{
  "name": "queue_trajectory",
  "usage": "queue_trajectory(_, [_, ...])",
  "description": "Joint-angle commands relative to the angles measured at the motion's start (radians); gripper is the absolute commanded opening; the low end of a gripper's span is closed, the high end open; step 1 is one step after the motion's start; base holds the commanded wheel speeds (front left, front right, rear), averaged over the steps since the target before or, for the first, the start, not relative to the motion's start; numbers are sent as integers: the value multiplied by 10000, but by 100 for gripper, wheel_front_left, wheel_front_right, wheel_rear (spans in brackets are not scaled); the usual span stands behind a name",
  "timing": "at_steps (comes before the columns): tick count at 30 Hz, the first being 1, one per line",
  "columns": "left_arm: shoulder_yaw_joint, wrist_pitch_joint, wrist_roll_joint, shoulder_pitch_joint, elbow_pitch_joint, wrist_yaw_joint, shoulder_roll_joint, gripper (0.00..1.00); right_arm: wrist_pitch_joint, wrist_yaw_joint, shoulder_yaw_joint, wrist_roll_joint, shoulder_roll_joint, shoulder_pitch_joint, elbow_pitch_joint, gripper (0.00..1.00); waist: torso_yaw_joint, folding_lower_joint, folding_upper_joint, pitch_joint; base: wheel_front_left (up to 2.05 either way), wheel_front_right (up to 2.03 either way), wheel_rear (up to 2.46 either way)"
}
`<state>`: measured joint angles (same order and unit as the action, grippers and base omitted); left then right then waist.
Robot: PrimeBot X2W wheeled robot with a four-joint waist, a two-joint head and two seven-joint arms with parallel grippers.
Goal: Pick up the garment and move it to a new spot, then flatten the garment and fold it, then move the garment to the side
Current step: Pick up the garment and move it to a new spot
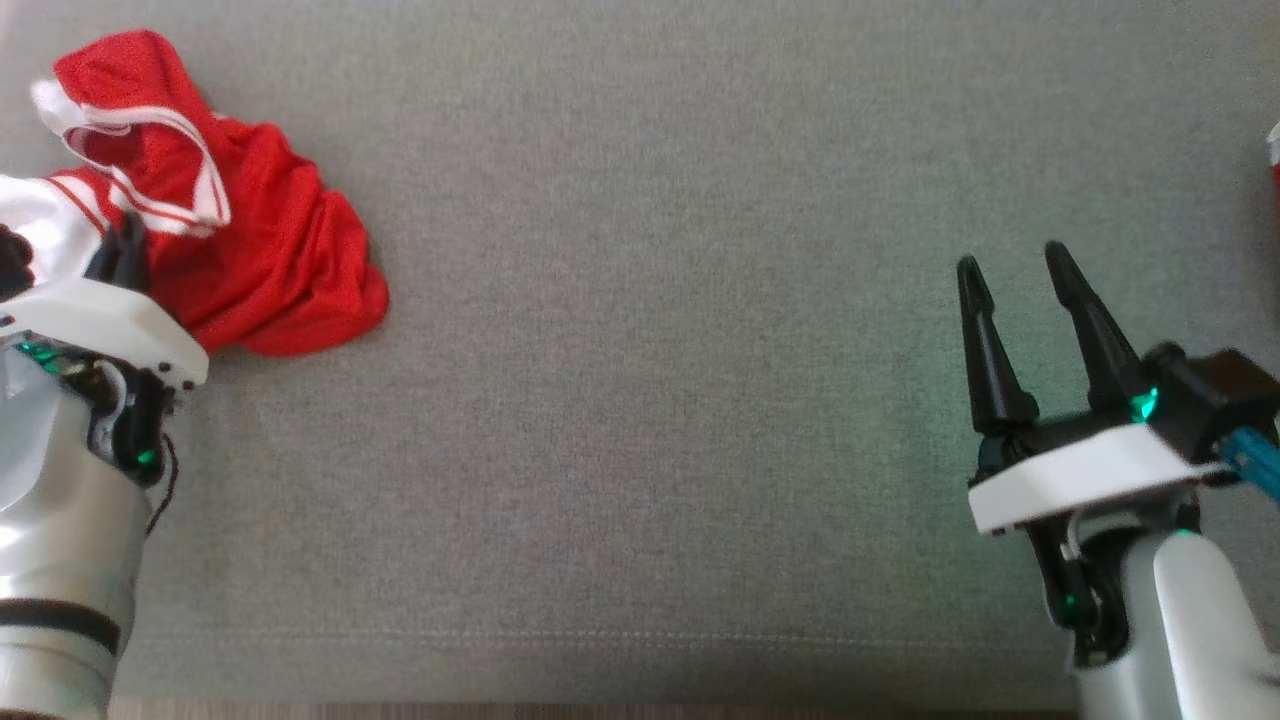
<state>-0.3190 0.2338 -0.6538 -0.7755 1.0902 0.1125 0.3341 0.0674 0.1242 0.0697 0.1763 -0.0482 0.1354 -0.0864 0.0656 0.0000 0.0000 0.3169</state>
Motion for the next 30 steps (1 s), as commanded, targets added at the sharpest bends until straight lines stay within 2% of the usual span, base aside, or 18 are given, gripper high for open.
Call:
queue_trajectory(1, [269,216,214,-46,-632,-198,693,0,-150,65,167,55,-20,-149,-317,100,31,0,0,-327,0,0,0])
queue_trajectory(3, [383,265,460,243,-1341,-470,793,0,-232,65,146,105,-20,-255,-332,100,59,0,0,-571,0,0,0])
queue_trajectory(11, [1225,277,1519,2943,-6048,-1639,825,0,-257,65,-148,125,-20,-768,-332,100,108,0,0,-1493,0,0,0])
queue_trajectory(15, [1126,223,1798,4475,-8211,-2178,827,0,-196,65,-178,91,-20,-1055,-360,100,-25,0,0,-1901,0,0,0])
queue_trajectory(22, [634,-659,1966,6641,-11557,-3019,694,0,-80,65,-147,-17,-20,-1360,-477,100,-598,0,0,-2243,0,0,0])
queue_trajectory(26, [318,-936,2031,6982,-12314,-3164,552,0,-82,65,-48,-70,-20,-1330,-569,100,-932,0,0,-2189,0,0,0])
queue_trajectory(30, [-311,-1174,2187,6567,-12507,-2919,325,0,-157,65,104,-85,-20,-1105,-635,100,-1547,0,0,-1868,0,0,0])
